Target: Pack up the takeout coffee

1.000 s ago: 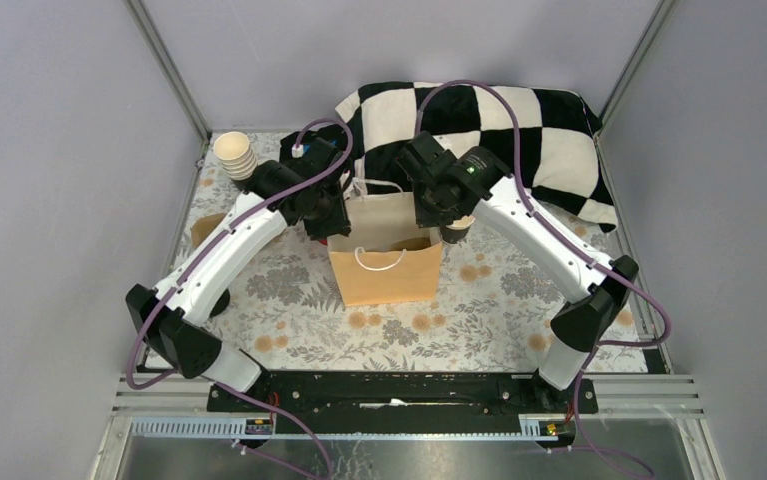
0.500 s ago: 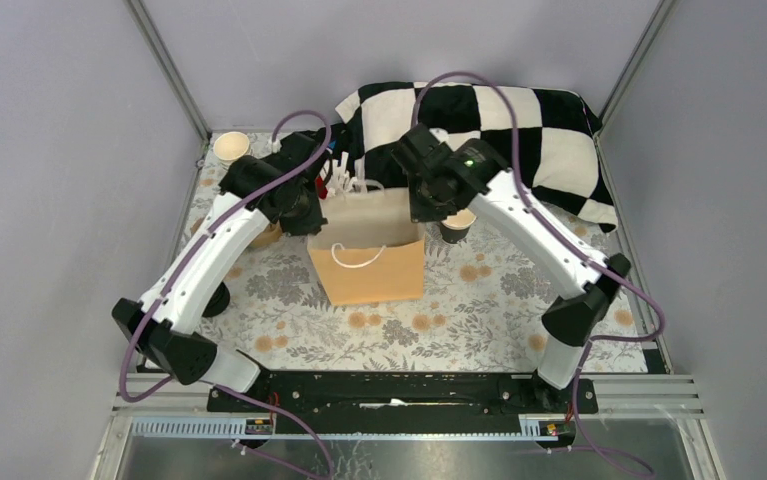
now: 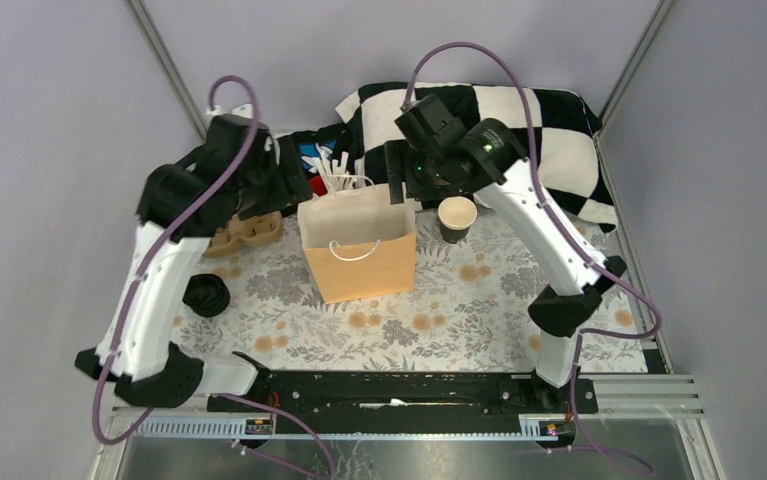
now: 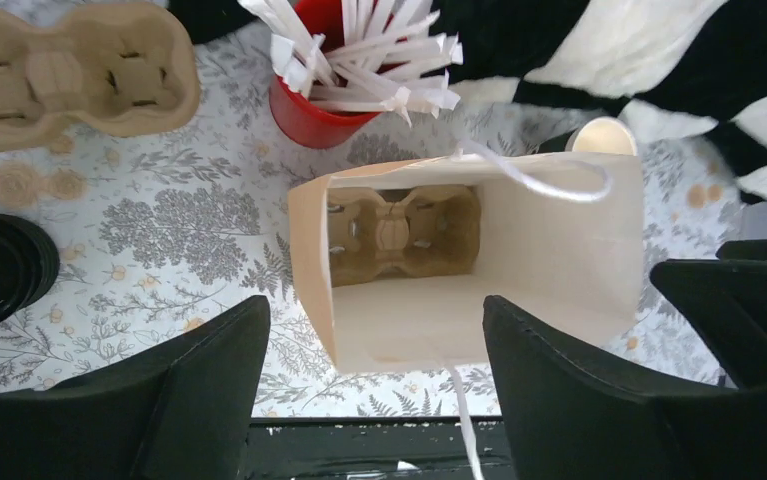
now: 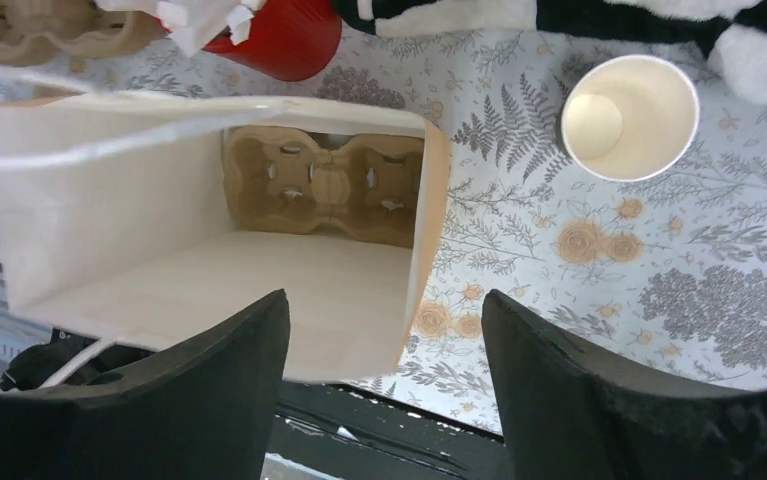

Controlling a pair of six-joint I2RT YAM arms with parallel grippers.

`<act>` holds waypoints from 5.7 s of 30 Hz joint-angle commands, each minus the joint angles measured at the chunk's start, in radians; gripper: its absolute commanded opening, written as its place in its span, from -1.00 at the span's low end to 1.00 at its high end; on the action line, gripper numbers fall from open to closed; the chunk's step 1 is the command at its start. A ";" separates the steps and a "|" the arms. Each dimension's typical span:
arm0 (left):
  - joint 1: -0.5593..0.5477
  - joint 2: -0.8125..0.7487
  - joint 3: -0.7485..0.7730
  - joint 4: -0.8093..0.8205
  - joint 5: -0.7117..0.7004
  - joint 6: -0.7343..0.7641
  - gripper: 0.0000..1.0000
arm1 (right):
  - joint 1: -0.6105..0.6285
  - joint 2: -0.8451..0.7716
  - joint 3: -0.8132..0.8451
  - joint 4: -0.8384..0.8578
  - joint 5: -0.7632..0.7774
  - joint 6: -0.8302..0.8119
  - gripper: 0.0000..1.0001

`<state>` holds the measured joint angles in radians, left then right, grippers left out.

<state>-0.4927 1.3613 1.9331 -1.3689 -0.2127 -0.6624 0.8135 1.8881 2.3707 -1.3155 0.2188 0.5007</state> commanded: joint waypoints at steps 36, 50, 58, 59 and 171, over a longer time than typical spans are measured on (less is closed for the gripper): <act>1.025 -0.049 -0.755 0.128 -0.096 -0.021 0.70 | -0.120 -0.836 -1.108 0.468 -0.119 -0.253 0.99; 1.141 -0.008 -0.885 0.254 0.034 -0.042 0.31 | -0.120 -0.827 -1.099 0.476 -0.127 -0.258 0.99; 1.145 -0.004 -0.905 0.279 0.038 -0.037 0.11 | -0.119 -0.830 -1.101 0.477 -0.130 -0.261 0.99; 1.146 -0.004 -0.906 0.281 0.038 -0.037 0.11 | -0.120 -0.831 -1.099 0.477 -0.130 -0.261 0.99; 0.120 -0.099 -0.461 1.629 1.259 -0.776 -1.00 | -0.278 -0.173 -1.293 1.305 -0.708 0.661 0.27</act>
<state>-0.3702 1.2549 1.4204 0.2405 1.0199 -1.4620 0.4576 1.6863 1.0843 -0.1337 -0.5148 1.0573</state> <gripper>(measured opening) 0.120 0.642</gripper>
